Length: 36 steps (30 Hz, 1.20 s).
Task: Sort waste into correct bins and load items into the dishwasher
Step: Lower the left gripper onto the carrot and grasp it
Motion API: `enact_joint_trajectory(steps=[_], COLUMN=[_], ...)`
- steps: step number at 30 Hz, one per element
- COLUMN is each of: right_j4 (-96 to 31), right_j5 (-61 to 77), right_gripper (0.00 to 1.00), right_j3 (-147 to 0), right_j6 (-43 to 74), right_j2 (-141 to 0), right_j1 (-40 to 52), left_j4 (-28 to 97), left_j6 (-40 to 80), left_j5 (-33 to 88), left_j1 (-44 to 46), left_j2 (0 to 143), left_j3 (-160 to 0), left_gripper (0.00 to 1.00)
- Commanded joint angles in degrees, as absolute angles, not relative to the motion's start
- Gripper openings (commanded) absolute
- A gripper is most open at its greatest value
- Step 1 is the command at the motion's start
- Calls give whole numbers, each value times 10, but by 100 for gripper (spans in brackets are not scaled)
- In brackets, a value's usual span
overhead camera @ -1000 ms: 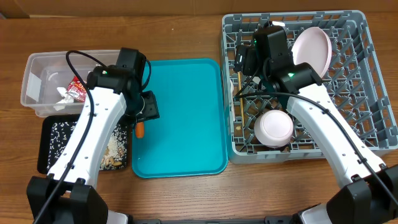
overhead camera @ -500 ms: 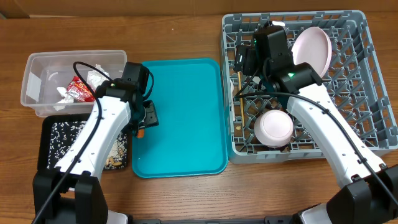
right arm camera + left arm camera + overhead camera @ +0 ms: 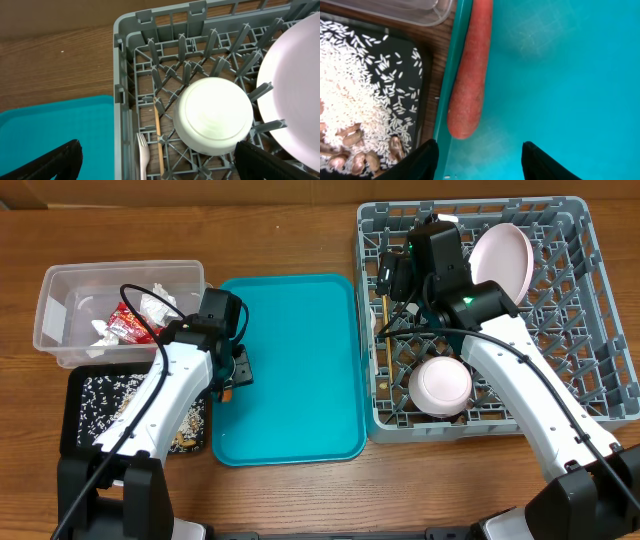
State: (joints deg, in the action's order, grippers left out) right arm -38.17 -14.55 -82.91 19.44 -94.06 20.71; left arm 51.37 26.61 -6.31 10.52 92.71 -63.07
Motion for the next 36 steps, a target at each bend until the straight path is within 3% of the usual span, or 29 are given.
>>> enact_joint_trajectory(steps=[1,13,36], right_j4=[-378,-378,-378], right_j5=[-152,-152,-152], right_gripper=[100,100,100], right_j3=[-836,-836,-836], right_j6=[196,196,196], right_j2=[-939,-939,-939], right_j1=[205,205,205], left_j4=[501,462,435], left_j6=[252,172,166], left_j5=[-77,-77,-82], left_j1=[109,109,110], left_j2=[934,934,1056], left_j3=[-616,-600,-600], left_gripper=[56,55,52])
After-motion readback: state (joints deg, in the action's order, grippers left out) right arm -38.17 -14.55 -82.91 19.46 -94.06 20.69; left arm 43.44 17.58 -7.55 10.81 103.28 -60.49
